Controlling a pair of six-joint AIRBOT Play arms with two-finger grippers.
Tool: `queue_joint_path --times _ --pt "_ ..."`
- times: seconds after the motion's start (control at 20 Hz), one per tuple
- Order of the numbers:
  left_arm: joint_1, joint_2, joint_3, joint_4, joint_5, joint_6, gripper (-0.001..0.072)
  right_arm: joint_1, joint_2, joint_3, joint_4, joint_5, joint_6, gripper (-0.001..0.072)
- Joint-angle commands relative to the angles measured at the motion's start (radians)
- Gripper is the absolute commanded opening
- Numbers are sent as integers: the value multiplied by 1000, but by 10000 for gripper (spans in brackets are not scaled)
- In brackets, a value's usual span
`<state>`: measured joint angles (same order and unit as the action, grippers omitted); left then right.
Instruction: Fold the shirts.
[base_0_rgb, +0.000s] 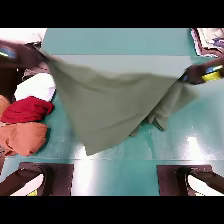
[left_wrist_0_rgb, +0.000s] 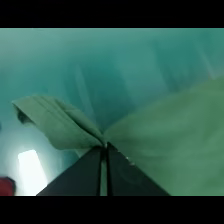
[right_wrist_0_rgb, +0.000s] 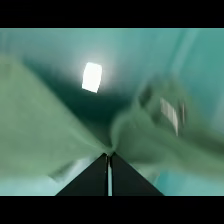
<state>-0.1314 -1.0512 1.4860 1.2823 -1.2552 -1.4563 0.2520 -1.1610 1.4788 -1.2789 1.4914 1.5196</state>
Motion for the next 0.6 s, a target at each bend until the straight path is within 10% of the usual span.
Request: queue_joint_path --times 0.0,0.45,0.5,0.55 --pt "1 -140 -269 21 254 -2 28 0 -182 -138 3 -120 -30 18" --pt "1 -380 -267 12 776 -14 30 0 -521 126 5 -395 -26 20" --pt "1 -379 -266 12 776 -14 164 0 -543 160 5 -381 -25 56" --pt "1 -379 -266 11 771 -15 376 -1 -564 195 5 -362 -24 262"
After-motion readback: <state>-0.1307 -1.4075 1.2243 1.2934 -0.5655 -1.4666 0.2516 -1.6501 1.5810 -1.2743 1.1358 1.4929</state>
